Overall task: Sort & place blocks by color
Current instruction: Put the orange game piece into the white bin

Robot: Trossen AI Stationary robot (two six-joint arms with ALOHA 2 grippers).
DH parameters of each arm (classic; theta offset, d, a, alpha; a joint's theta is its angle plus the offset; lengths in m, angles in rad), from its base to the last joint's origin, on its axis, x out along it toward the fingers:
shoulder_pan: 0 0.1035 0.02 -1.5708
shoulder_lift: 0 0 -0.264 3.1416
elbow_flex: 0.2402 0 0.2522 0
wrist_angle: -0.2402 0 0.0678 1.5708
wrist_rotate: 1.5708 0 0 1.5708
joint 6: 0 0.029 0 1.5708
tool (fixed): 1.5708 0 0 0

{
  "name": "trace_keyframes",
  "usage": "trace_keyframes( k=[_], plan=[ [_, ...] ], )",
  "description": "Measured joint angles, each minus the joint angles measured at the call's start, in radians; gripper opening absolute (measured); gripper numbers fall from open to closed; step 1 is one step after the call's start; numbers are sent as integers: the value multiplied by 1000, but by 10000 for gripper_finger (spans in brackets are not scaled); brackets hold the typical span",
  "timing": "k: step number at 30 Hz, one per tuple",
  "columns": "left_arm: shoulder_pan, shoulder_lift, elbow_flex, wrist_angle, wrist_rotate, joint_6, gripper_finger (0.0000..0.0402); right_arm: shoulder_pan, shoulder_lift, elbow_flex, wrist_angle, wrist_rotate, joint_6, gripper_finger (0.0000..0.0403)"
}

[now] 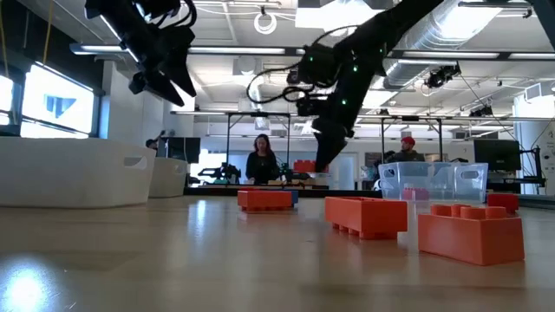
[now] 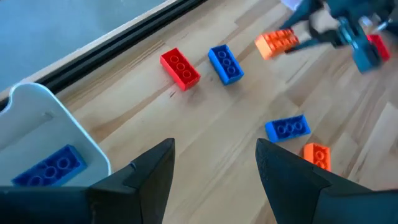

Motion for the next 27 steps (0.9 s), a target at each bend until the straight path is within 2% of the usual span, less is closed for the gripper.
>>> trace_keyframes(
  k=[12,15,27],
  plan=[
    [0,44,0,96,2,-50,211,182,-31,1,62,208,-58,109],
    [1,50,0,104,35,-50,211,215,-38,1,112,243,-107,109],
    [-1,49,0,165,127,-63,211,268,-38,1,355,281,-287,109]
  ],
)
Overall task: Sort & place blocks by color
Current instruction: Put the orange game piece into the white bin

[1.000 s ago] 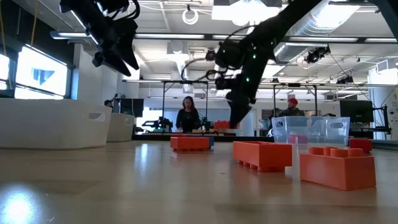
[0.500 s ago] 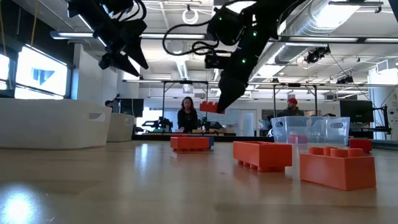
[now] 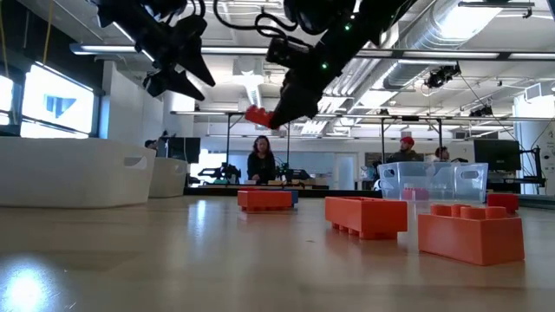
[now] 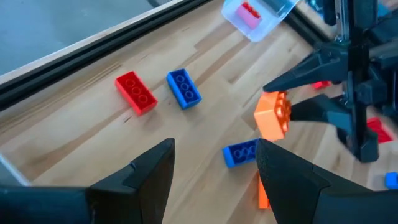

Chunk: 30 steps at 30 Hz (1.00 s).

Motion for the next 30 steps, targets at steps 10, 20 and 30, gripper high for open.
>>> trace_keyframes(
  k=[10,20,30],
  plan=[
    [-46,0,0,103,-4,-39,211,-3,0,0,255,4,-98,109],
    [-122,-1,0,214,-8,-43,211,-12,1,0,339,4,-141,109],
    [-151,56,0,247,-127,-40,211,-13,1,0,358,0,-204,109]
  ],
)
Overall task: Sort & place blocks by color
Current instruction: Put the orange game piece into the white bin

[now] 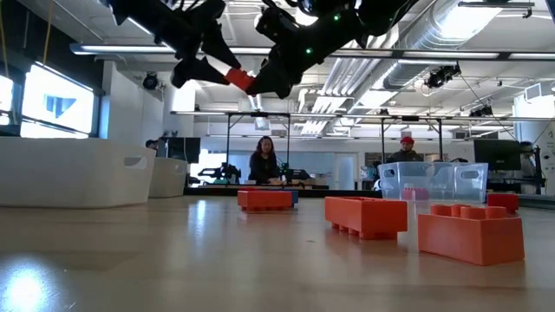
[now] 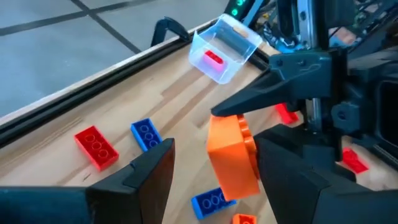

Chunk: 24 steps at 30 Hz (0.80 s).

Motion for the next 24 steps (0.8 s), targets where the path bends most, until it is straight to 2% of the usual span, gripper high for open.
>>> trace_keyframes(
  k=[13,24],
  plan=[
    [3,91,1,90,116,24,202,0,1,0,1,15,-15,109],
    [3,91,0,110,115,118,80,-3,0,0,3,25,-45,109]
  ],
)
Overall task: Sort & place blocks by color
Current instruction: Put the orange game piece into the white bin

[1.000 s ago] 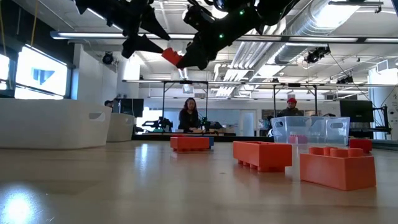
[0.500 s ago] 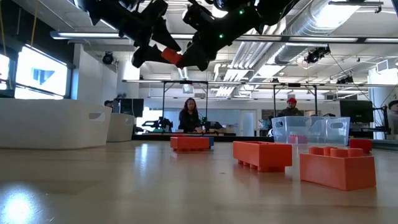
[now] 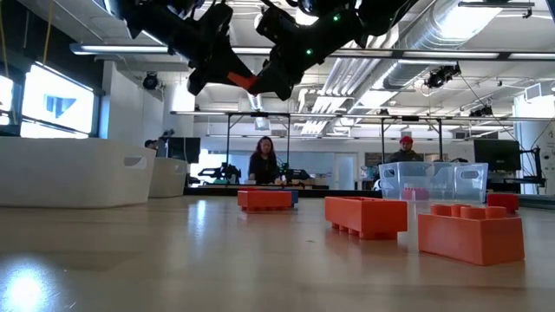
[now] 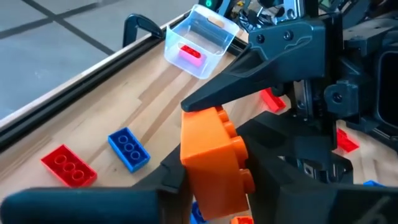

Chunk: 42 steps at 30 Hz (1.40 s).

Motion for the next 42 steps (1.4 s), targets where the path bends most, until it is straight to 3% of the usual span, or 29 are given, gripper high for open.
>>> trace_keyframes(
  k=[5,13,20,36,42],
  plan=[
    [0,0,0,2,-2,30,78,0,0,0,-1,9,-4,110],
    [-2,-1,0,-68,-20,110,75,16,0,1,-50,43,92,214],
    [-6,-53,0,-238,-131,145,70,46,0,1,-166,58,180,233],
    [-197,-283,0,-673,-233,17,72,31,0,1,-292,-251,485,236],
    [-276,-312,0,-859,-279,-64,72,-11,1,1,-350,-307,599,236]
  ],
)
